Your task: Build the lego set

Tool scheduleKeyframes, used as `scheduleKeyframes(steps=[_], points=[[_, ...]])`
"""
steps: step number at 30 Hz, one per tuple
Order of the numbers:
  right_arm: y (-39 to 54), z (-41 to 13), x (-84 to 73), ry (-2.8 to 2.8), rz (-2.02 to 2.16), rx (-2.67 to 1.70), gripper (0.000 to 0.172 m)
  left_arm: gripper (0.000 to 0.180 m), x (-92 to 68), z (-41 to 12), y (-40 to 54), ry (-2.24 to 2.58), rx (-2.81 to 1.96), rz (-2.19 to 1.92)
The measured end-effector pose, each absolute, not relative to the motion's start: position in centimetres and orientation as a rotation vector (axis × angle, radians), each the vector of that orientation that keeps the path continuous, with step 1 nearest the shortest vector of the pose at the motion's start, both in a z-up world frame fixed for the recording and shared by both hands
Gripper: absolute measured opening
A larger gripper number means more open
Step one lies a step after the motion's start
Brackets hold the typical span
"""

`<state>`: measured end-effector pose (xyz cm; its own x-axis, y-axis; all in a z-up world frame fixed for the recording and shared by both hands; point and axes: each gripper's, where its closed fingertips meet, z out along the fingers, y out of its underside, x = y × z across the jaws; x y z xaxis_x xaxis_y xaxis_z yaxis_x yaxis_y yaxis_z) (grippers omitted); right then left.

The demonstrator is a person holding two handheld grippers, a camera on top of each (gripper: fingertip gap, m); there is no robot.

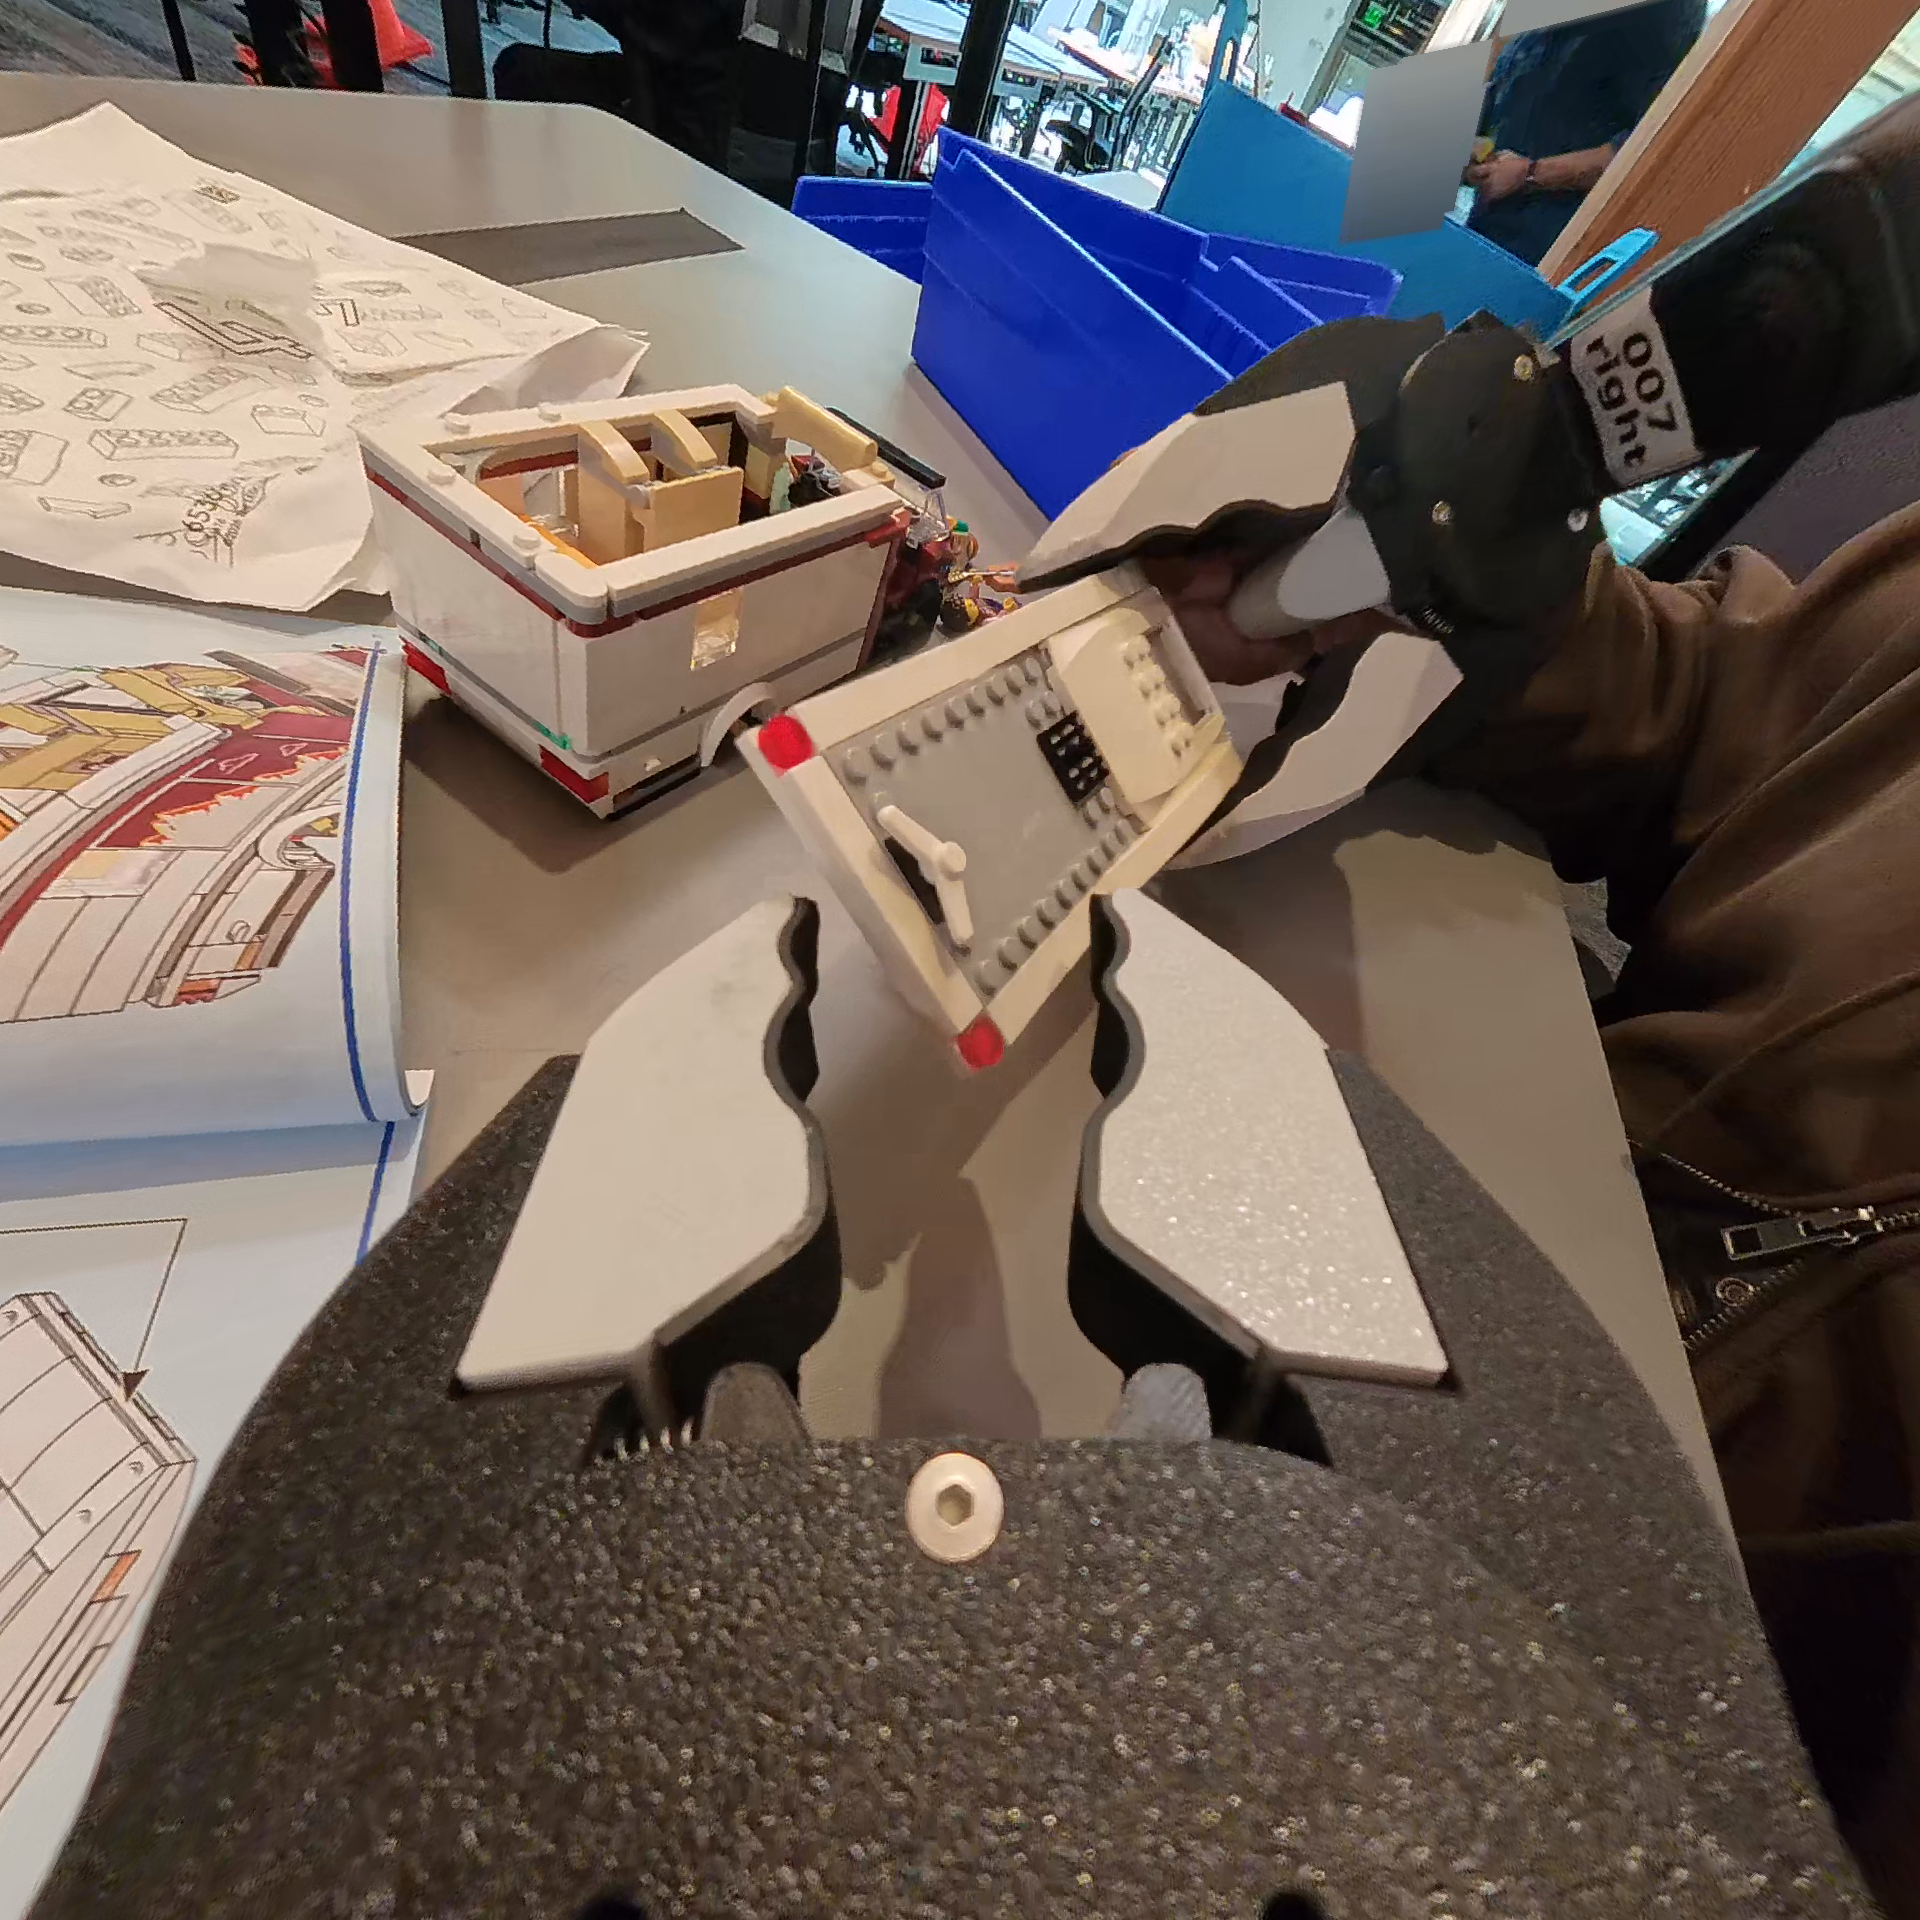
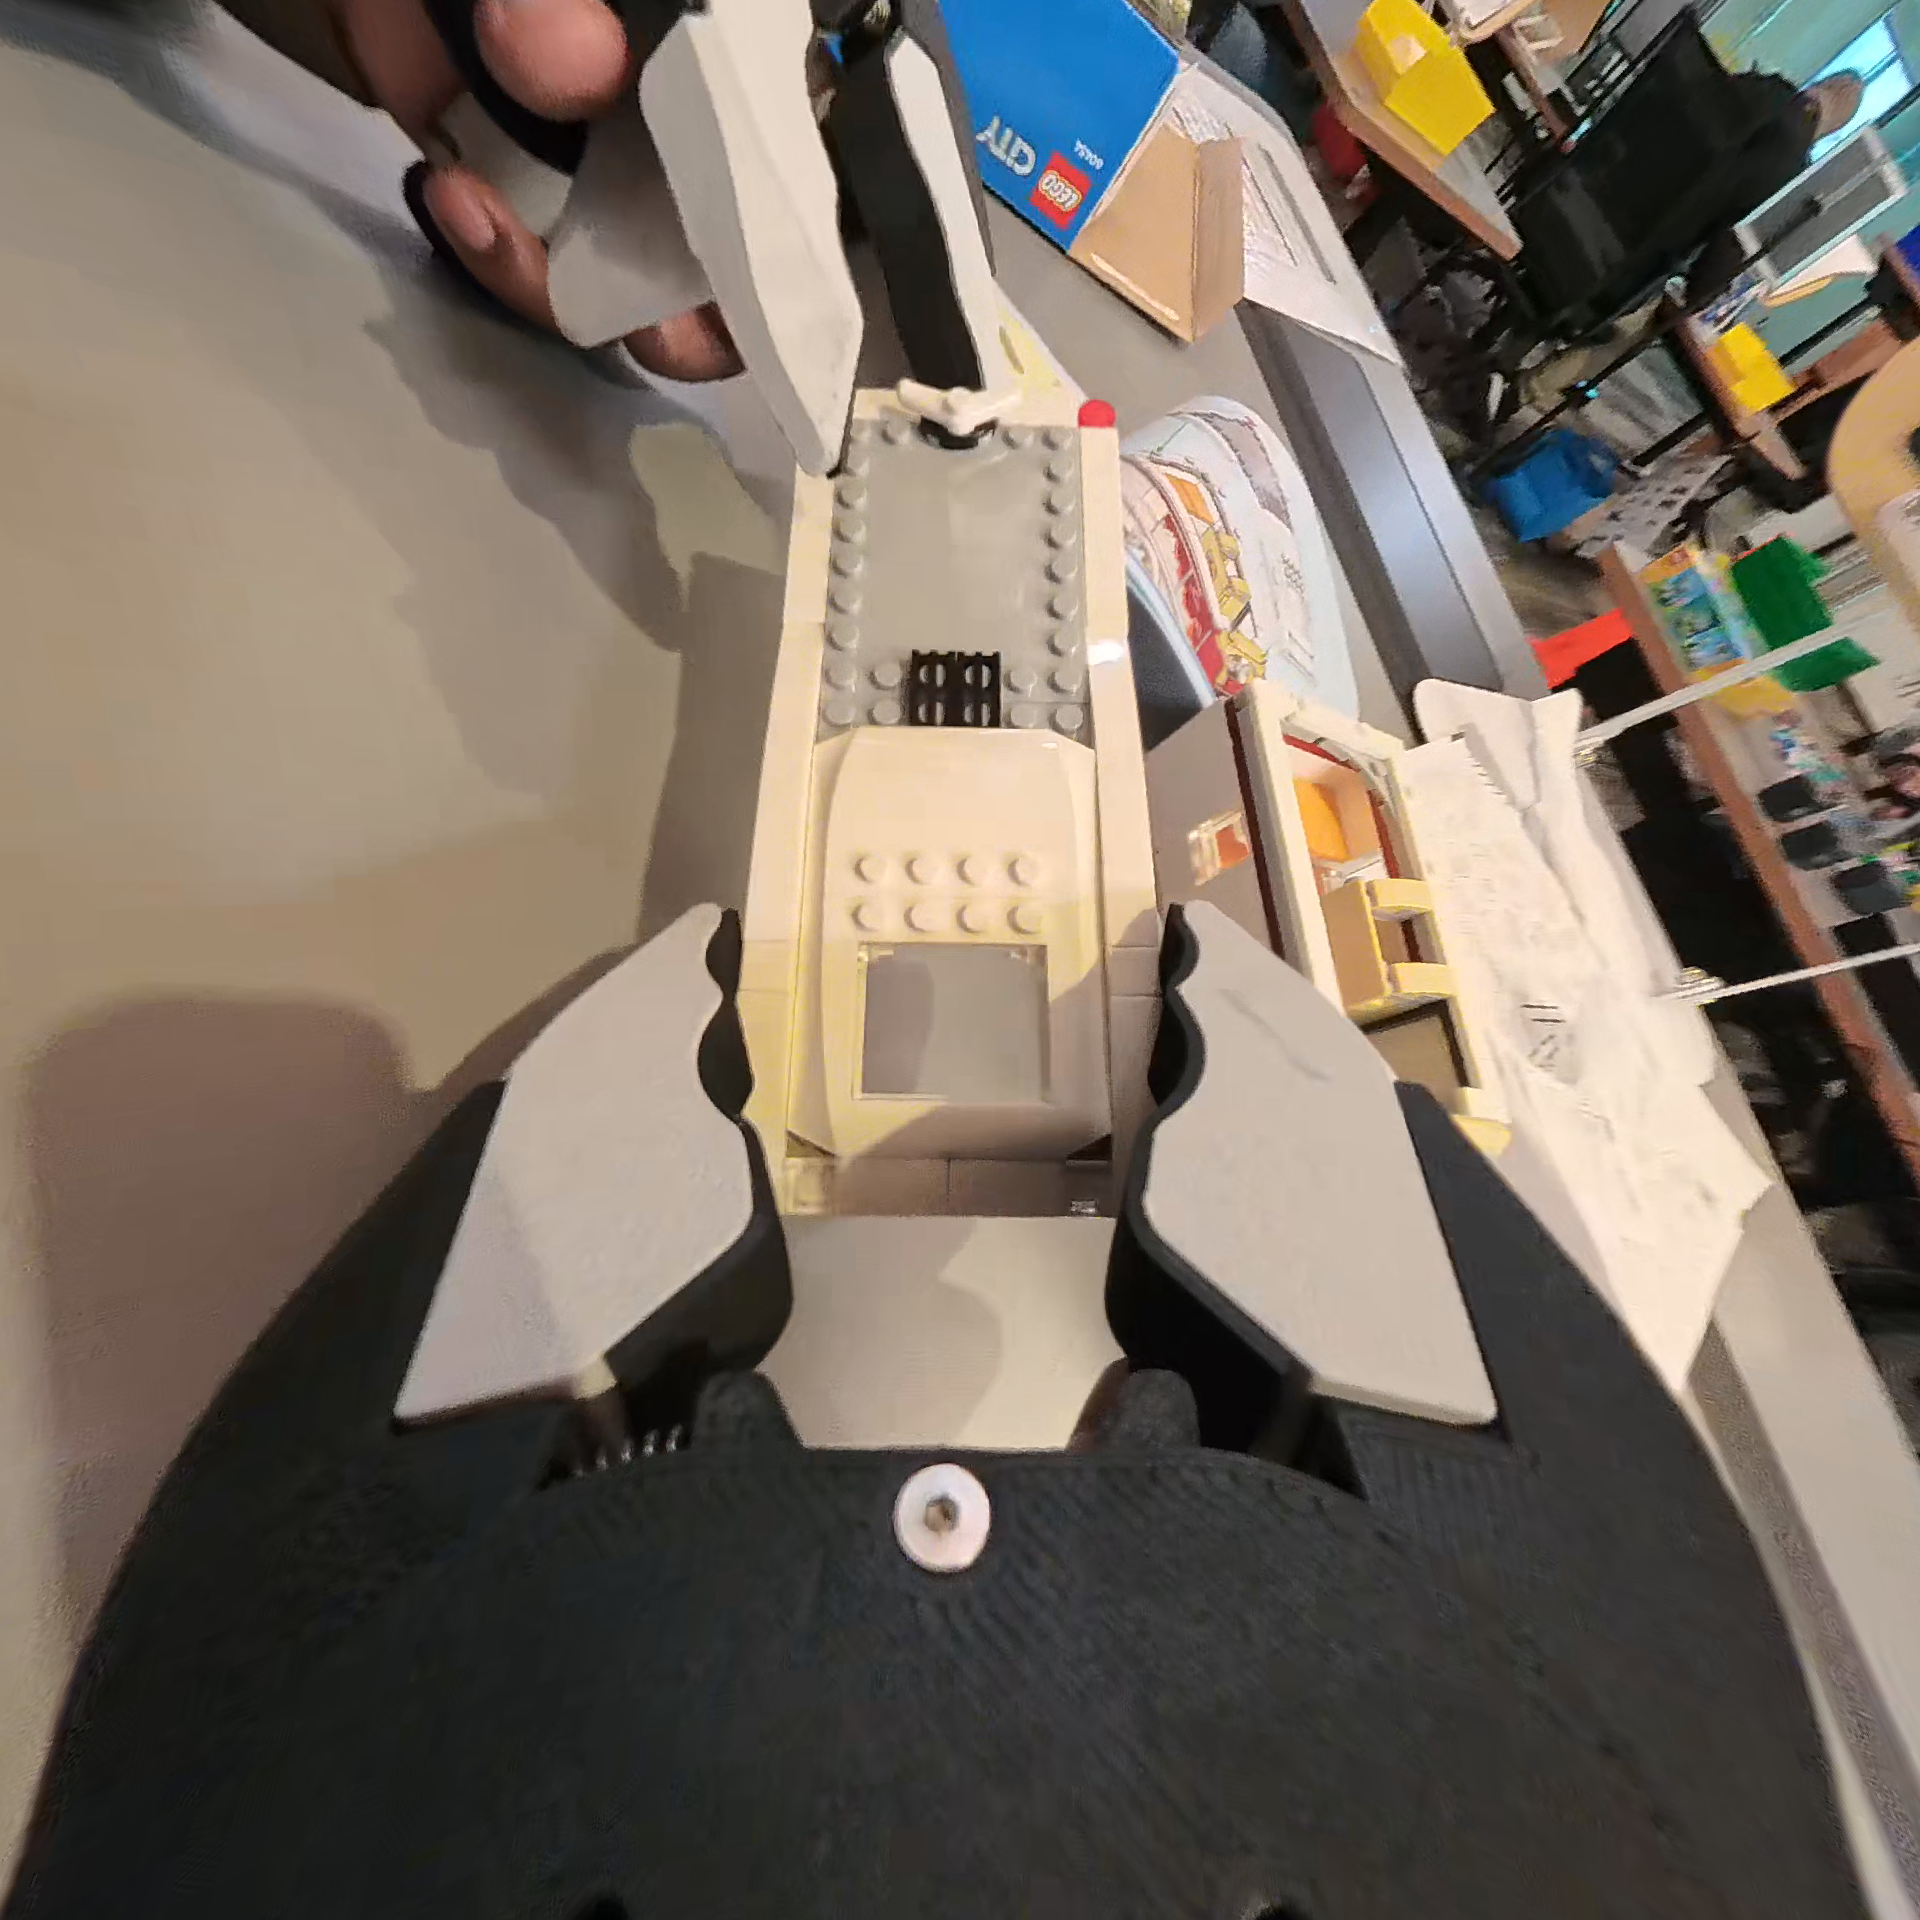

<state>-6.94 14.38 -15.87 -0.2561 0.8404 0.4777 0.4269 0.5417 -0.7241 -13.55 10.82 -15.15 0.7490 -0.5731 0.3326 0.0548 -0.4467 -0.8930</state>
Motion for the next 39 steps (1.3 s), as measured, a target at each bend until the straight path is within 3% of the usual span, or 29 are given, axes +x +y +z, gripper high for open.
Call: scheduleKeyframes(steps=[7, 15, 23, 31, 39], points=[[14.1, -15.5, -6.8, -1.866, 0.713, -1.137, 0.076, 0.059, -14.7, -14.5, 11.0, 0.439, -1.883, -0.611], [14.4, -15.8, -6.8, -1.856, 0.763, -1.227, 0.076, 0.065, -14.4, -14.7, 11.1, 0.76, -1.804, -0.129], [14.4, -15.7, -6.9, -1.828, 0.817, -1.276, 0.076, 0.059, -13.4, -15.7, 11.4, 0.962, -1.72, 0.17], [14.3, -15.9, -7.0, -1.836, 0.817, -1.275, 0.076, 0.059, -12.8, -16.6, 11.5, 1.013, -1.717, 0.206], [13.8, -16.0, -7.0, -1.863, 0.807, -1.237, 0.076, 0.071, -12.2, -15.9, 10.8, 0.973, -1.742, 0.008]])
